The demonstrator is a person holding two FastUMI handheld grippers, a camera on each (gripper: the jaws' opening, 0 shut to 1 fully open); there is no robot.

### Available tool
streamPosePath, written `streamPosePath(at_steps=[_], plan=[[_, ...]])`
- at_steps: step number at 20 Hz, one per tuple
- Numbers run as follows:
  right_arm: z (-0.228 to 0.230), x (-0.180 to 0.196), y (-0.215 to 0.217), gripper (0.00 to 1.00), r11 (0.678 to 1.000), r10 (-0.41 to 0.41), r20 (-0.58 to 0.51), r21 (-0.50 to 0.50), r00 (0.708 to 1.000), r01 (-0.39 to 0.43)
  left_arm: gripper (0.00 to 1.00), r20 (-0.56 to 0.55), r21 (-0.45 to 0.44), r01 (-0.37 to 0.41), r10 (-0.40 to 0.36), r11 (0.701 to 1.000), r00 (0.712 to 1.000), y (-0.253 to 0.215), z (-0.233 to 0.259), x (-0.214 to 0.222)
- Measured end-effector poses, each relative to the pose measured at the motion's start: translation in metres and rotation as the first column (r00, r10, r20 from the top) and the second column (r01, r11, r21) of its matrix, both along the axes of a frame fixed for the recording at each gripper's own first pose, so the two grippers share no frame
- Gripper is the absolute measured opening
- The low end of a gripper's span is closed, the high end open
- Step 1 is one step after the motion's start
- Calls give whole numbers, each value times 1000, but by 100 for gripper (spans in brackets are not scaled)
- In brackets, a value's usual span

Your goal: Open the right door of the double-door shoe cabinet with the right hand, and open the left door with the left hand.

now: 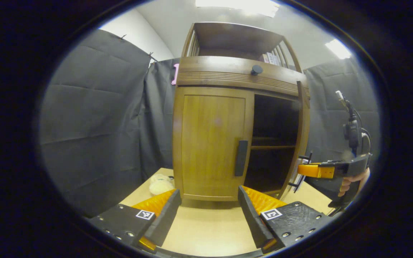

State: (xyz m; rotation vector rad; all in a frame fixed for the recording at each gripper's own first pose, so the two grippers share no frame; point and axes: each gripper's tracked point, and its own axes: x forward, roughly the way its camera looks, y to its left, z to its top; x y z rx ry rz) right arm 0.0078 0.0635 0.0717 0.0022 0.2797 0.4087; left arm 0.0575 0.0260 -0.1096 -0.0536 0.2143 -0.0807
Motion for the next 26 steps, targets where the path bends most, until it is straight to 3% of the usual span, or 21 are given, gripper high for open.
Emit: streamPosePath(at_steps=[2, 13, 21, 22, 26], plan=[[3, -1, 0, 30, 1000, 16, -9, -2, 1000, -16, 94, 0, 6, -13, 13, 1000, 1000, 0, -1, -4], [20, -3, -4, 25, 999, 47, -19, -10, 999, -47, 92, 0, -1, -34, 34, 999, 999, -18, 2, -2], [15, 0, -13, 21, 1000, 26, -16, 13, 1000, -26, 92, -1, -13, -46, 46, 999, 999, -33, 2, -3], [15, 1, -15, 16, 1000, 18, -18, 21, 1000, -18, 92, 0, -12, -52, 52, 999, 999, -33, 2, -3], [14, 1, -21, 13, 999, -13, -27, 43, 1000, 14, 94, 0, 0, -81, 81, 997, 997, -34, 2, -6]])
